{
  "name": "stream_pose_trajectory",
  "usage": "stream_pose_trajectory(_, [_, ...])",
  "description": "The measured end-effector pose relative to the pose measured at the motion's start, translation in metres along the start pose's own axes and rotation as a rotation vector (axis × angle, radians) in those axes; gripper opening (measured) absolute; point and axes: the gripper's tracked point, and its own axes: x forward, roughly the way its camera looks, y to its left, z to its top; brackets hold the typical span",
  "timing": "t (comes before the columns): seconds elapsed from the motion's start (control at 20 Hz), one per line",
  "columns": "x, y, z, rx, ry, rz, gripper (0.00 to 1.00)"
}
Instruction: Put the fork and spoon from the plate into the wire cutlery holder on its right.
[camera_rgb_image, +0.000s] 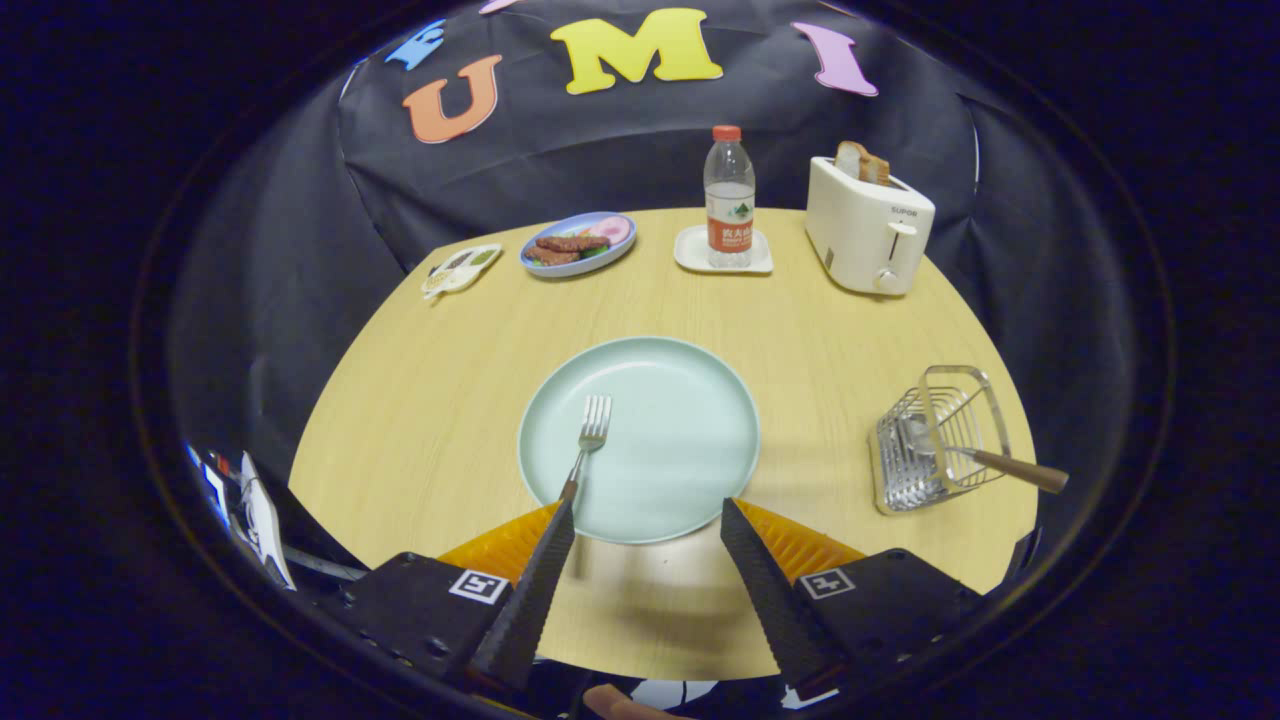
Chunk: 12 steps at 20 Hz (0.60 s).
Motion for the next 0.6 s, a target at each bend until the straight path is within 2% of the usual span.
stream_pose_trajectory(0.25, [0.009,0.035,-0.018,0.042,-0.001,-0.032,0.90])
stream_pose_trajectory(0.35, [0.010,0.046,-0.026,0.050,-0.011,-0.056,0.81])
stream_pose_trajectory(0.5, [0.019,0.055,-0.041,0.069,0.001,-0.089,0.76])
stream_pose_trajectory(0.6, [0.027,0.055,-0.044,0.095,0.004,-0.111,0.63])
